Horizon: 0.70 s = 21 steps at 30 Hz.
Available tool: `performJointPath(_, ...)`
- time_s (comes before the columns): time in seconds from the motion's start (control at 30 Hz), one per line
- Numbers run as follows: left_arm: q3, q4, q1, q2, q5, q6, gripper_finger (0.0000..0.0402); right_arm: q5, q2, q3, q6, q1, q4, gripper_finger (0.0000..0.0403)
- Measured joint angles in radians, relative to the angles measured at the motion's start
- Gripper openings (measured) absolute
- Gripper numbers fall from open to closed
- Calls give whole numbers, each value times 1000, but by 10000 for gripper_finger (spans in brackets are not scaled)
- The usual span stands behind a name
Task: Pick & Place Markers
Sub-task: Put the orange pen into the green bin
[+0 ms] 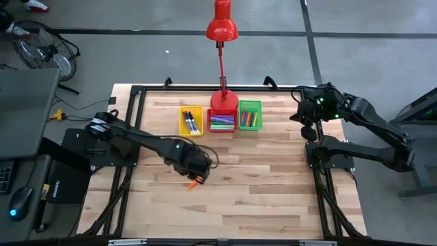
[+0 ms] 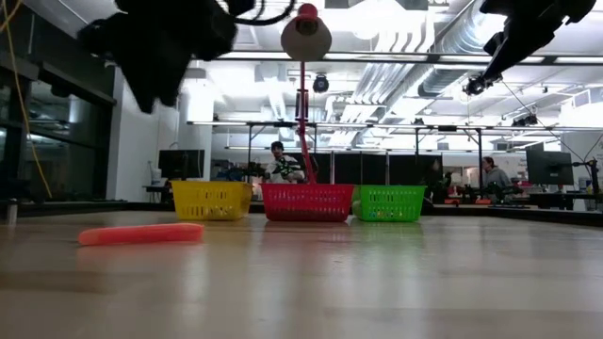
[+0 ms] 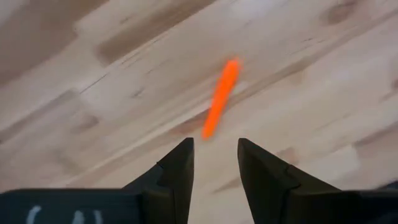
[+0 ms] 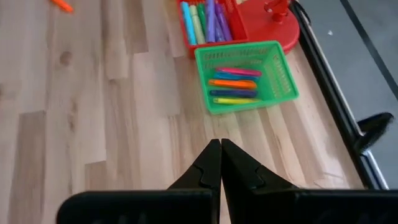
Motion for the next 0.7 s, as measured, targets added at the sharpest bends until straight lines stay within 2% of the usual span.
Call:
performJointPath(0.13, 5, 58, -30, 38, 26, -55, 145, -35, -16, 0, -8, 2, -8, 0)
performJointPath(0.2, -4, 24, -43, 51, 41, -54, 171, -49, -21, 0, -9, 3, -9, 0)
performJointPath(0.27, 6, 83, -43, 79, 62, -51, 202, -56, -31, 0, -11, 3, -15, 0)
performJointPath(0.37, -3, 79, -42, 122, 91, -1, 246, -71, -38, 0, -12, 7, -19, 0)
performJointPath(0.43, 5, 157, -31, 156, 118, 34, 264, -73, -47, 0, -12, 8, -24, 0)
performJointPath(0.53, -1, 104, -29, 203, 129, 62, 271, -97, -56, 0, -10, 8, -30, 0)
performJointPath(0.7, 5, 132, -30, 274, 114, 106, 258, -105, -70, 0, -10, 9, -62, 0)
